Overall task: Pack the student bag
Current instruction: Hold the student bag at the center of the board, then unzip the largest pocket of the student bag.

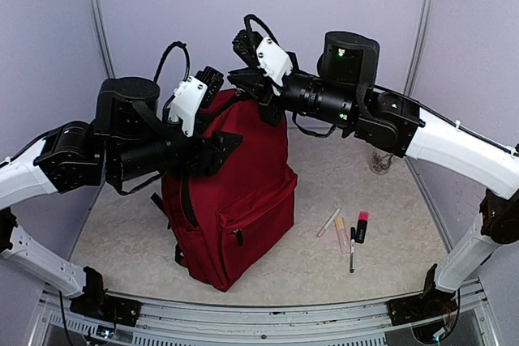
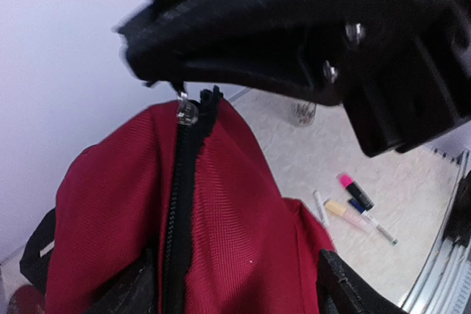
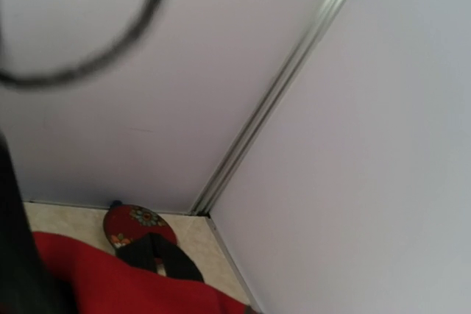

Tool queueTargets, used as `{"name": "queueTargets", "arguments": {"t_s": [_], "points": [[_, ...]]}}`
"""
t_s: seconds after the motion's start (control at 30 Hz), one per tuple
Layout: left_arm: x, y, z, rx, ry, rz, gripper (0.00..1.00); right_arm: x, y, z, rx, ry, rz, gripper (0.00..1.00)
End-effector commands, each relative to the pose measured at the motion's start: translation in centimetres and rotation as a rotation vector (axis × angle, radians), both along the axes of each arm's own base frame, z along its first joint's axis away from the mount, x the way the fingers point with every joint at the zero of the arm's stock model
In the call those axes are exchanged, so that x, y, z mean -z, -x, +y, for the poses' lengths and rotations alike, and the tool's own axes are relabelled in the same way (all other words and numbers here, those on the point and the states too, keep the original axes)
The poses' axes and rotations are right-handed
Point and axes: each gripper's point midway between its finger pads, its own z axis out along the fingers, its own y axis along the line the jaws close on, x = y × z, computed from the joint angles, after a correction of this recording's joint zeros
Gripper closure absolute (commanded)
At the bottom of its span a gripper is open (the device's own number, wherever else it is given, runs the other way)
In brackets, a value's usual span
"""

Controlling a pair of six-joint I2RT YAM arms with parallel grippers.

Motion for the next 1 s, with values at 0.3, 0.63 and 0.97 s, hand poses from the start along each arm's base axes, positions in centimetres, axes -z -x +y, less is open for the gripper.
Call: {"name": "queueTargets", "arguments": {"t_s": [0.3,0.63,0.97], "points": [[-0.5,-3.9,2.0,-0.048,-0.015,-0.063,0.43,-4.4,1.8,-0.2,-0.057,-0.141,-0.018,1.00],[0.5,-4.3,2.5,-0.078,-0.029,-0.060,1.00,-4.7,0.0,-2.9,0.055,-0.173,-0.019,1.00],[0.0,-2.4,5.5,-0.074,0.024,-0.037,1.00,2.8,-12.1,-16.3,0.394,-0.281,0.218,1.00]]}}
